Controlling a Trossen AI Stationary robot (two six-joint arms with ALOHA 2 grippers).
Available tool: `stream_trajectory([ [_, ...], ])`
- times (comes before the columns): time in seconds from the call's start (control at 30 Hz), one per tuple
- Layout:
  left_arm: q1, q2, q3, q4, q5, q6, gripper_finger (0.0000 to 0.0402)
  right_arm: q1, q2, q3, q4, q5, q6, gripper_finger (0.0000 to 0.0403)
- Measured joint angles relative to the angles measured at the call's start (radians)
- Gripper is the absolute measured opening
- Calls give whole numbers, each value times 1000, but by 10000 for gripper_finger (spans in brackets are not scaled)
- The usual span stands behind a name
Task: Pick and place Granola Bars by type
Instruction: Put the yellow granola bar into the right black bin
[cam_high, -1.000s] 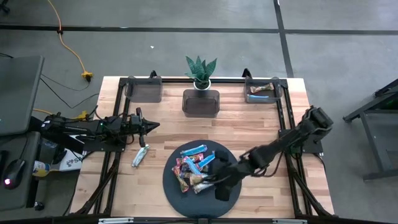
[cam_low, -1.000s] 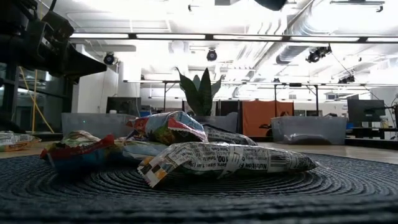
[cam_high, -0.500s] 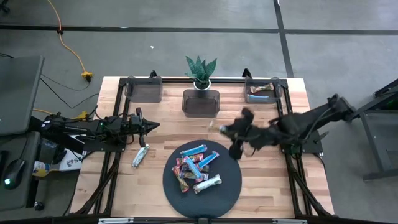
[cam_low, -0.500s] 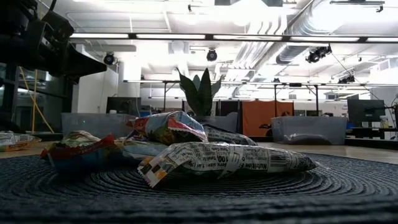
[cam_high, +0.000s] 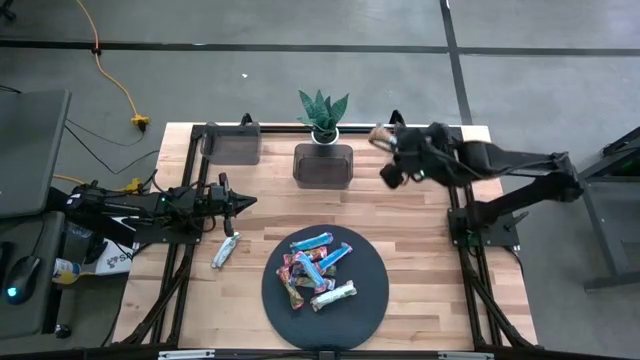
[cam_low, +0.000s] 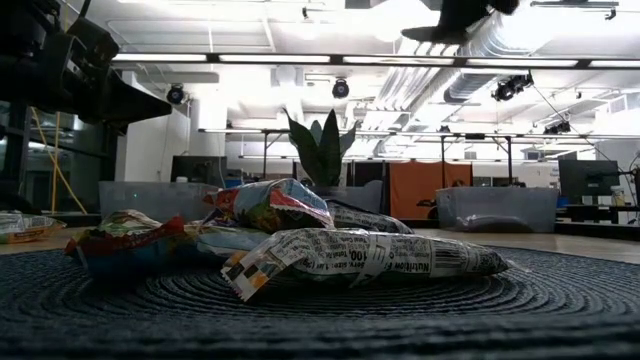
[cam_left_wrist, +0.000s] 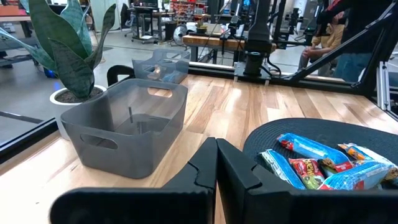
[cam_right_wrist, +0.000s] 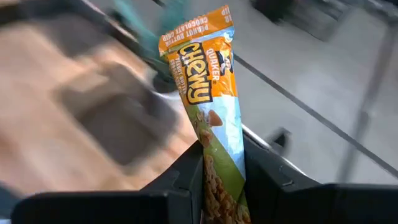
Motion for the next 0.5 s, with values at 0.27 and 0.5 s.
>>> stream_trajectory([
  [0.27,0,0,0,0,0,0,1,-288,0,0,-190,-62,-80,78],
  [0.5,0,0,0,0,0,0,1,-507,0,0,-264,-102,-237,78],
])
